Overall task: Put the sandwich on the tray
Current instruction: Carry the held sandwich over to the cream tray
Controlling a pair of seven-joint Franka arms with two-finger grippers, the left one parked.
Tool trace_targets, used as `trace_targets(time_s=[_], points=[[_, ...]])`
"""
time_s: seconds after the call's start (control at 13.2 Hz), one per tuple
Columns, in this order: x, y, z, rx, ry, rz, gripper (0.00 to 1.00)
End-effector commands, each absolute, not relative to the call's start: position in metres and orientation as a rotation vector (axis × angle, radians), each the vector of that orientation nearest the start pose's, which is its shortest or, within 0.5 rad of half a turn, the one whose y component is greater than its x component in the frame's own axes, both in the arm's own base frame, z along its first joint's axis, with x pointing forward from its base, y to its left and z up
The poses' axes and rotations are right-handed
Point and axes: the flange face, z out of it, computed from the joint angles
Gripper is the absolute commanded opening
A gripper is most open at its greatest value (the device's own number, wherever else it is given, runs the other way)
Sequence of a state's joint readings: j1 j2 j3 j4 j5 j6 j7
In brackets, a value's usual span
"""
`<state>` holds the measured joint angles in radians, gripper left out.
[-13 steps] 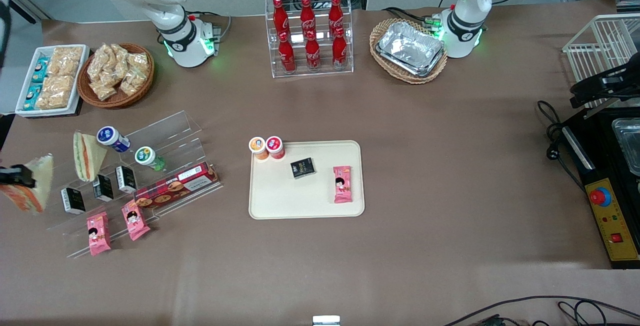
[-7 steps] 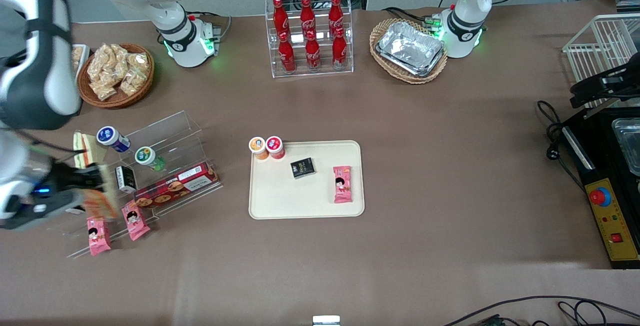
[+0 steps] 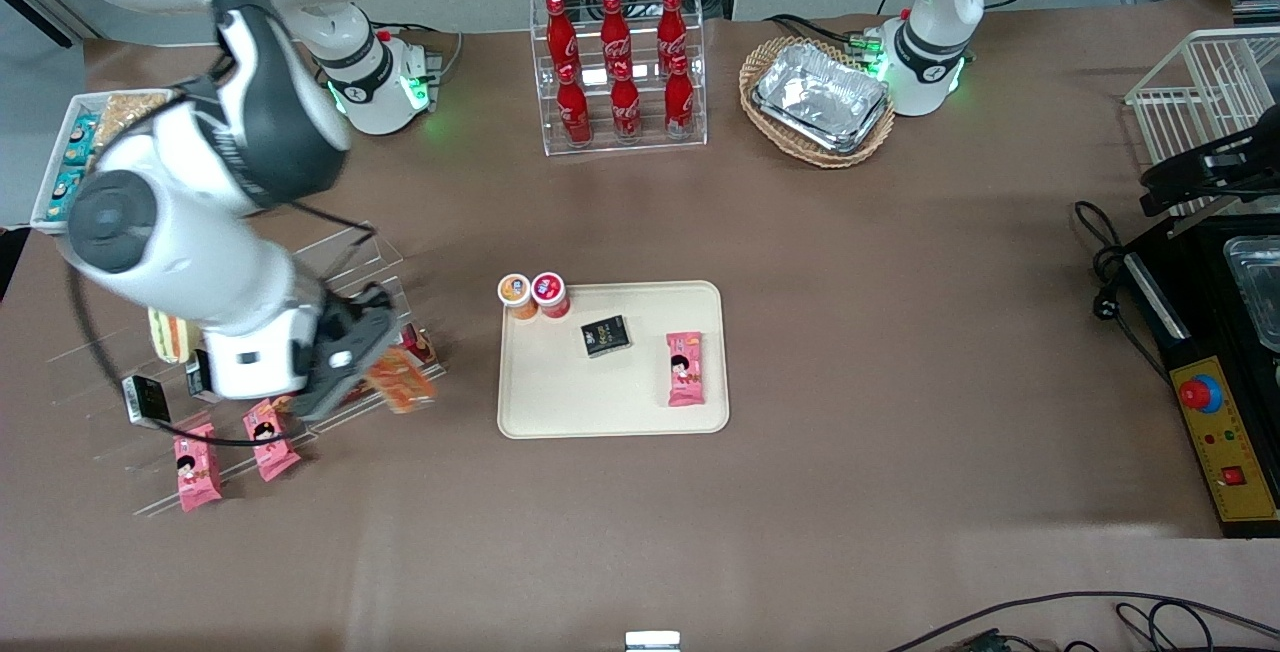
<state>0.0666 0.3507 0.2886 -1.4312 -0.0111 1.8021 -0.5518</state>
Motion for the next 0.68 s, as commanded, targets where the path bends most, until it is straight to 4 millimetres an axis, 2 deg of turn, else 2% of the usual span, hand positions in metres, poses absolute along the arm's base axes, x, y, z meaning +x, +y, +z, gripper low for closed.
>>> trace_targets(time_s=[0.0, 0.3, 0.61], points=[[0.633, 0.269, 0.478, -2.596, -1.587, -0.134, 0.38], [0.618, 0.346, 0.425, -2.514, -1.825, -0.141, 0.38], [0.606, 0.39, 0.365, -2.467, -2.055, -0.09, 0.38]])
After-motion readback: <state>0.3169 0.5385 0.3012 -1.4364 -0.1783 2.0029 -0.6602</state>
